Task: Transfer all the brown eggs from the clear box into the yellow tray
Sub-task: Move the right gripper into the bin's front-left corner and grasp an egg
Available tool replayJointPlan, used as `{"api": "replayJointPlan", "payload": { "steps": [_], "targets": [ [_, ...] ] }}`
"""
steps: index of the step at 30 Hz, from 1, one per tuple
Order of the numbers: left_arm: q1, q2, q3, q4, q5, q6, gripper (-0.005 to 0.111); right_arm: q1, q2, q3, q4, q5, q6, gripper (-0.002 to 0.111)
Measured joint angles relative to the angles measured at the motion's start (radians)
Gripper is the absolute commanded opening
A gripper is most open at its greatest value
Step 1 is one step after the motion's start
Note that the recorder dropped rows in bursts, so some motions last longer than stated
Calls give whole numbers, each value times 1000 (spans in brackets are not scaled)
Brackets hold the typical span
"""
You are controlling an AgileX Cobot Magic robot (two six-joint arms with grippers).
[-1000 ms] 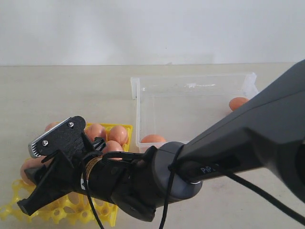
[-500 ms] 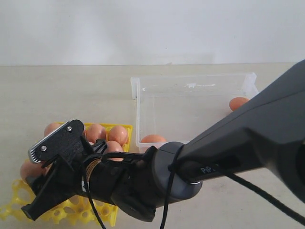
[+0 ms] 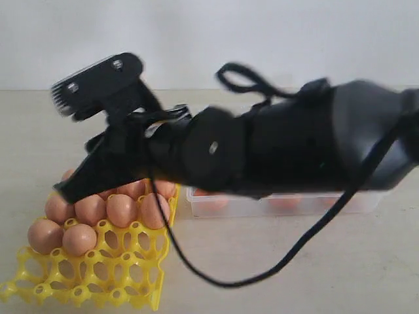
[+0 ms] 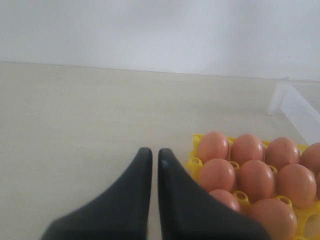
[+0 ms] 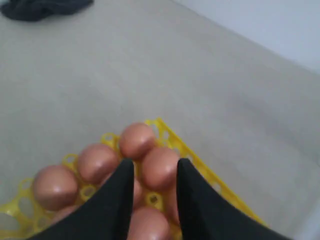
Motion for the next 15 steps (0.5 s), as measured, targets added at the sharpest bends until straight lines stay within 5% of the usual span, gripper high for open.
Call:
{"api": "replayJointPlan", "payload": {
  "steps": [3, 7, 13, 15],
  "targets": [
    [0, 0, 0, 0, 0, 0, 4, -269, -39, -22, 231, 287, -69, 27],
    [0, 0, 0, 0, 0, 0, 4, -556, 28, -166, 134, 657, -133, 27],
    [0, 0, 0, 0, 0, 0, 4, -641, 137, -376, -227, 1132, -223, 28],
    [0, 0, 0, 0, 0, 0, 4, -617, 146, -395, -331, 1185, -251, 37]
  ]
}}
